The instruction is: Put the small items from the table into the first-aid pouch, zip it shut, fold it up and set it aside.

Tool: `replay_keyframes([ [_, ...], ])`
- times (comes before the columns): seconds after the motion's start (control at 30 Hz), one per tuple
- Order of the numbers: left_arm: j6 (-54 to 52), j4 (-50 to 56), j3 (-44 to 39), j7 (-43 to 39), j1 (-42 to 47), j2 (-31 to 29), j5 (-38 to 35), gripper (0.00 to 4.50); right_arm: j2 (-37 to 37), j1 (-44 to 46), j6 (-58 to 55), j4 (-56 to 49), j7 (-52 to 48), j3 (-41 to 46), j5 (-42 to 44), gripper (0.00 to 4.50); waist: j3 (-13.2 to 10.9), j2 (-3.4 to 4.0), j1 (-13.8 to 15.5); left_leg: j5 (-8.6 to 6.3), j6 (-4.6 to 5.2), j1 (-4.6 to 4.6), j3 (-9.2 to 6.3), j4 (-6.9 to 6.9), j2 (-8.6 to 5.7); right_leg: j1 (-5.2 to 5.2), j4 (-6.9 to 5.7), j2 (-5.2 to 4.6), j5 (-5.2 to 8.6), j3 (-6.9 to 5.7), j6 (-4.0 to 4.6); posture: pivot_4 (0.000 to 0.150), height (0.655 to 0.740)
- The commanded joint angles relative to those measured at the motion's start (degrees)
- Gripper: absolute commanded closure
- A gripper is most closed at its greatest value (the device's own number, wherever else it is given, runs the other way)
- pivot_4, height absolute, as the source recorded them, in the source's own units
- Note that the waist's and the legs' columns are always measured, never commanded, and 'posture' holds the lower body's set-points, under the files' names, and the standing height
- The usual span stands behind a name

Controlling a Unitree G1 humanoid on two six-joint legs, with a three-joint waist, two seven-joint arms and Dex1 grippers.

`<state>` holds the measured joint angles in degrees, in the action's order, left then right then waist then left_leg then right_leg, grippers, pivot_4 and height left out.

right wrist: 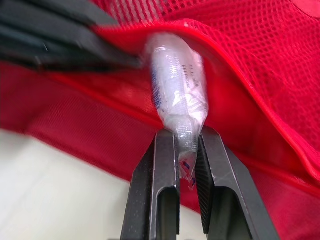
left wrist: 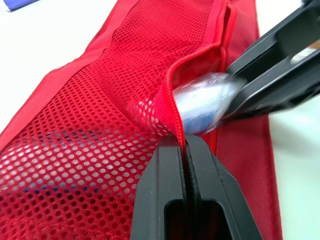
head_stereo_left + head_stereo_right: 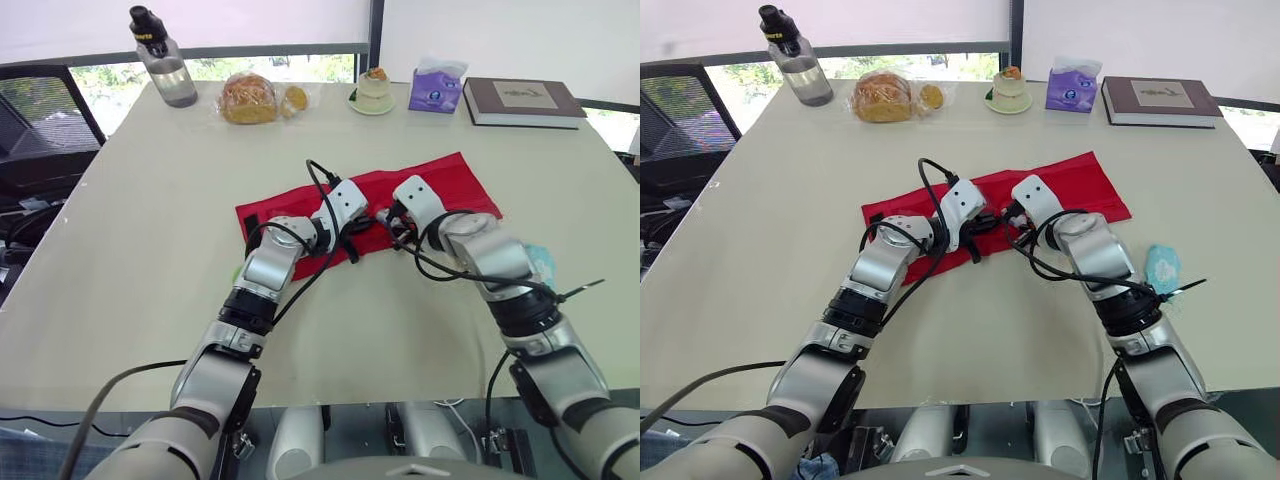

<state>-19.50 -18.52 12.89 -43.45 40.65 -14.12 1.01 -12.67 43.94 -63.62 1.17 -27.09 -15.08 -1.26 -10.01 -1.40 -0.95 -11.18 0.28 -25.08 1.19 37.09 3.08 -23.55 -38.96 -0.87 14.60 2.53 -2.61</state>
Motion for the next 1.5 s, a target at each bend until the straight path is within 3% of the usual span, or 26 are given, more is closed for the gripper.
replay_keyframes([
  [0.03,0.7,2.4,1.5,-1.2,0.6,1.1,-0.8,4.50,1.6,1.9,2.4,-1.0,1.3,1.7,1.2,4.42,0.0,0.00,0.0,0.00,0.00,0.00,0.00,0.00,0.00,0.00,0.01,0.00,0.00,0.00,0.00,0.150,0.7400],
  [0.43,2.0,1.2,0.4,-1.1,0.7,0.2,-0.8,4.50,-1.1,-0.8,5.4,-3.6,1.0,2.1,2.2,4.42,0.0,0.00,0.1,0.00,0.00,-0.03,0.01,-0.04,0.00,-0.02,0.04,-0.01,0.00,0.00,0.00,0.150,0.7400],
  [0.5,2.3,0.7,0.2,-1.0,0.8,0.0,-0.8,4.50,-2.0,-1.5,5.8,-4.5,0.7,2.2,2.6,3.54,0.0,0.00,0.0,0.00,0.00,-0.03,0.01,-0.04,0.00,-0.02,0.05,-0.01,0.00,0.00,0.00,0.150,0.7400],
  [0.53,2.4,0.5,0.0,-0.9,0.8,-0.1,-0.8,4.50,-2.4,-1.8,5.9,-4.9,0.5,2.3,2.7,3.42,0.0,0.01,0.0,0.00,0.00,-0.03,0.01,-0.04,0.00,-0.02,0.04,-0.01,0.00,0.00,0.00,0.150,0.7400],
  [0.6,2.6,-0.2,-0.3,-0.8,1.1,-0.3,-0.8,4.50,-3.1,-2.5,5.7,-6.2,0.1,2.5,3.3,2.19,0.0,0.00,0.0,0.00,0.00,-0.03,0.00,-0.05,0.00,-0.03,0.05,0.00,0.00,0.00,0.00,0.150,0.7400],
  [0.7,2.9,-1.0,-0.5,-0.7,1.3,-0.5,-0.8,4.50,-4.1,-3.5,5.9,-7.7,-0.8,2.8,4.3,0.96,0.0,0.00,0.0,0.00,0.00,-0.03,0.00,-0.06,0.00,-0.03,0.05,0.00,0.00,0.00,0.00,0.150,0.7400],
  [1.17,2.3,-4.0,-3.2,-0.8,2.7,-0.4,-3.1,4.50,-14.5,-8.8,5.3,-16.7,-6.5,4.5,9.4,0.96,0.0,0.00,0.0,0.00,0.00,-0.03,0.02,-0.06,0.00,-0.03,0.07,0.00,0.01,0.02,0.00,0.150,0.7400],
  [1.4,2.2,-4.0,-2.9,-2.5,2.4,-0.9,-4.1,4.50,-15.8,-10.4,7.8,-17.1,-6.0,4.2,9.8,4.18,0.0,0.00,0.0,0.00,0.00,-0.03,0.01,-0.06,0.00,-0.03,0.07,0.00,0.01,0.01,0.00,0.150,0.7400],
  [1.43,2.2,-4.0,-2.9,-2.7,2.3,-0.9,-4.3,4.50,-15.5,-10.5,8.4,-16.7,-5.8,4.1,9.7,4.46,0.0,0.00,0.0,0.00,0.00,-0.03,0.01,-0.06,0.00,-0.03,0.07,0.00,0.01,0.01,0.00,0.150,0.7400],
  [1.5,2.0,-3.8,-2.9,-3.1,2.2,-0.7,-4.6,4.50,-14.6,-10.4,9.8,-15.4,-5.3,3.6,9.4,4.46,0.0,0.00,0.0,0.00,0.00,-0.03,0.00,-0.06,0.00,-0.03,0.07,0.00,0.01,0.01,0.00,0.150,0.7400],
])
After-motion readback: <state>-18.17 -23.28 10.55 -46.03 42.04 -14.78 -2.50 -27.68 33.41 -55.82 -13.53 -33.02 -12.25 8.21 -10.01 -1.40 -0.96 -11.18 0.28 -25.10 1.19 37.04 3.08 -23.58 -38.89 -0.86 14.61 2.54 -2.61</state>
